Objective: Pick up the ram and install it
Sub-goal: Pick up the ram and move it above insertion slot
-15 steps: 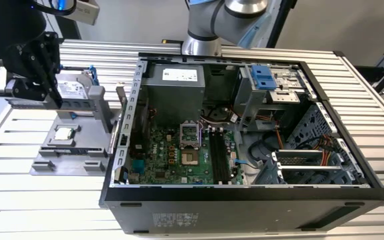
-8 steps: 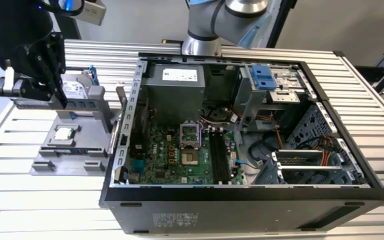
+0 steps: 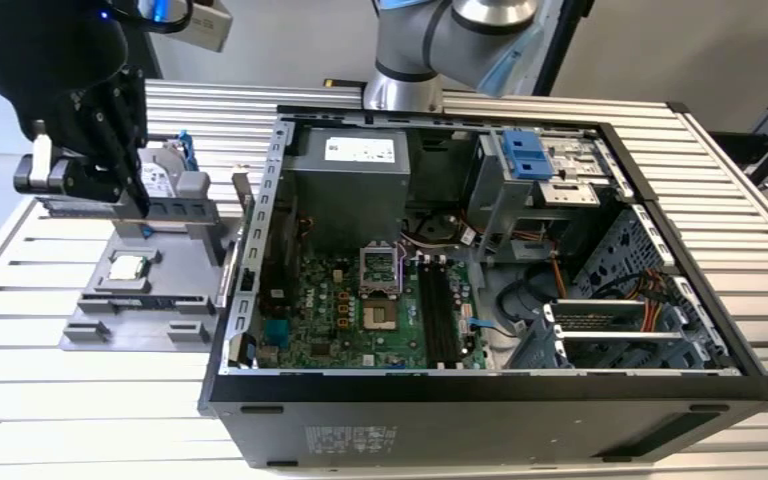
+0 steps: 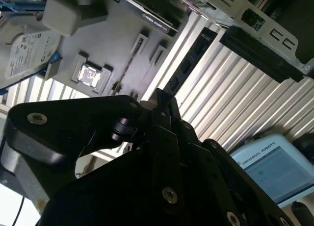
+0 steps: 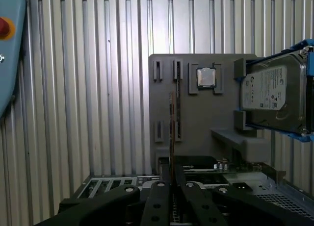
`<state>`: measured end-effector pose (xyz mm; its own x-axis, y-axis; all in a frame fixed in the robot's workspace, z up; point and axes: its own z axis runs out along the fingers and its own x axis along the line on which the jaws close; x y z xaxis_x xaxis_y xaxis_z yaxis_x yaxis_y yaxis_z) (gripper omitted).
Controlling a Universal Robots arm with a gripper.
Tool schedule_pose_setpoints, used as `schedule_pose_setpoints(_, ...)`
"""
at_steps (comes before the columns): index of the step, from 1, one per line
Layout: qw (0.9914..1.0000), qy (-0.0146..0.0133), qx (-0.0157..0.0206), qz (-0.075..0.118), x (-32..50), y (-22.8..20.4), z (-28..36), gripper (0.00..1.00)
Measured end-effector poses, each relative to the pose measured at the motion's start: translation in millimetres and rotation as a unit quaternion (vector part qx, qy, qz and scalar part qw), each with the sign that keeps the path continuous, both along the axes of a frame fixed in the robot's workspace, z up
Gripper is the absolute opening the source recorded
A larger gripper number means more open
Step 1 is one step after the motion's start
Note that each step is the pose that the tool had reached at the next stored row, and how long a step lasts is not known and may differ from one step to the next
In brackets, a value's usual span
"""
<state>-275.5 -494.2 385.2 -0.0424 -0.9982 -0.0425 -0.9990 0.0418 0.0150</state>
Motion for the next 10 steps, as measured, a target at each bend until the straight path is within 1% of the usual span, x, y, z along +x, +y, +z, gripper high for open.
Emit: schedule_pose_setpoints(10, 1.00000, 0.0012, 0.0000, 0.000, 24.1, 0.0, 0.0, 0.00)
